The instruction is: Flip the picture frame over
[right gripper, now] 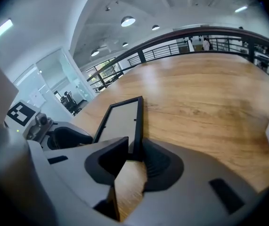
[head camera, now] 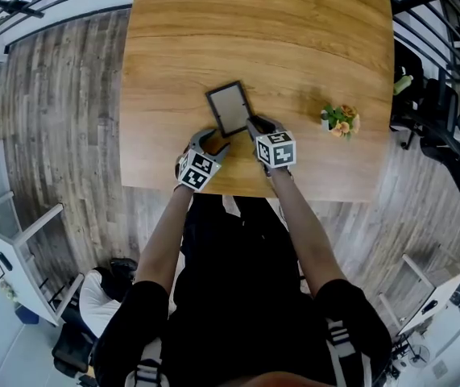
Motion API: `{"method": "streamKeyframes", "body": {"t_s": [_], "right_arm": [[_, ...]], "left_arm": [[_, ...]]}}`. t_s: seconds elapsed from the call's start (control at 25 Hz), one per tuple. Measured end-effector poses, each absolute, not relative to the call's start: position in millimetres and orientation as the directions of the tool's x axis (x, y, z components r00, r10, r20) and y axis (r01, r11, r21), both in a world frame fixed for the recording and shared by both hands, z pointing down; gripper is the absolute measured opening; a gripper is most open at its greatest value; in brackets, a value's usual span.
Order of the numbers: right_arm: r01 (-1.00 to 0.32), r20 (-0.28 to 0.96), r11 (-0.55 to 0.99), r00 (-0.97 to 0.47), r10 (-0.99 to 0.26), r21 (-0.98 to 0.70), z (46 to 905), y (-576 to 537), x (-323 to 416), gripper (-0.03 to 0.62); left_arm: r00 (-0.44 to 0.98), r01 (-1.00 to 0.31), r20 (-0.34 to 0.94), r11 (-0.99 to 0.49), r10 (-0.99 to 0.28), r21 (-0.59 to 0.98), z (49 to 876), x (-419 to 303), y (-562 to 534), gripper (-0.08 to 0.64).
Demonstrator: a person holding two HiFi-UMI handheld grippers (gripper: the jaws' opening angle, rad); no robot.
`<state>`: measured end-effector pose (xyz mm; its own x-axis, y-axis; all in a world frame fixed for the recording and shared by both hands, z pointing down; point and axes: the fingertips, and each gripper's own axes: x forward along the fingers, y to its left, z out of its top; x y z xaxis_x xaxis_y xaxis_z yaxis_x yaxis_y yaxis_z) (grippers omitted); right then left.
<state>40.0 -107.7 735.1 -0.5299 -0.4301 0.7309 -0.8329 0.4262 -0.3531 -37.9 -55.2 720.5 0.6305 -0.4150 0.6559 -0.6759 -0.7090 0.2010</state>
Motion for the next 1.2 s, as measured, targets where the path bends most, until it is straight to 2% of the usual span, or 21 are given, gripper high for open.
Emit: {"method": "streamKeyframes", "body": {"t_s": [0.2, 0.32, 0.52, 0.6, 0.8, 1.2], "right_arm": [[-0.852, 0.784, 0.428, -0.478, -0.397, -0.303, 738, -110, 39, 0.102], [-0.858, 0.794, 0.442, -0.452, -0.405, -0.263, 738, -116, 37, 0.138], [-0.845, 0.795, 0.473, -0.458, -0.399, -0.249, 736, -120, 30, 0.093], [-0.847, 0.783, 0.431, -0.485, -0.389, -0.31, 736, -119, 32, 0.063], [-0.827, 0.731, 0.244, -0.562, -0.387, -0.507, 733, -117, 40, 0.055], [-0.773, 0.662, 0.194, -0.622, -0.418, -0.604, 731, -108, 33, 0.055]], "left_arm": [[0.626, -0.688, 0.649, -0.698, -0.432, 0.198, 719, -37, -55, 0.233], [0.63, -0.683, 0.648, -0.702, -0.428, 0.2, 720, -37, -55, 0.233], [0.629, -0.68, 0.651, -0.706, -0.424, 0.196, 719, -37, -55, 0.232], [0.631, -0.68, 0.652, -0.705, -0.421, 0.203, 720, -37, -54, 0.232], [0.656, -0.694, 0.614, -0.671, -0.439, 0.26, 712, -41, -59, 0.233], [0.672, -0.733, 0.446, -0.444, -0.592, 0.515, 675, -52, -92, 0.232]]}}
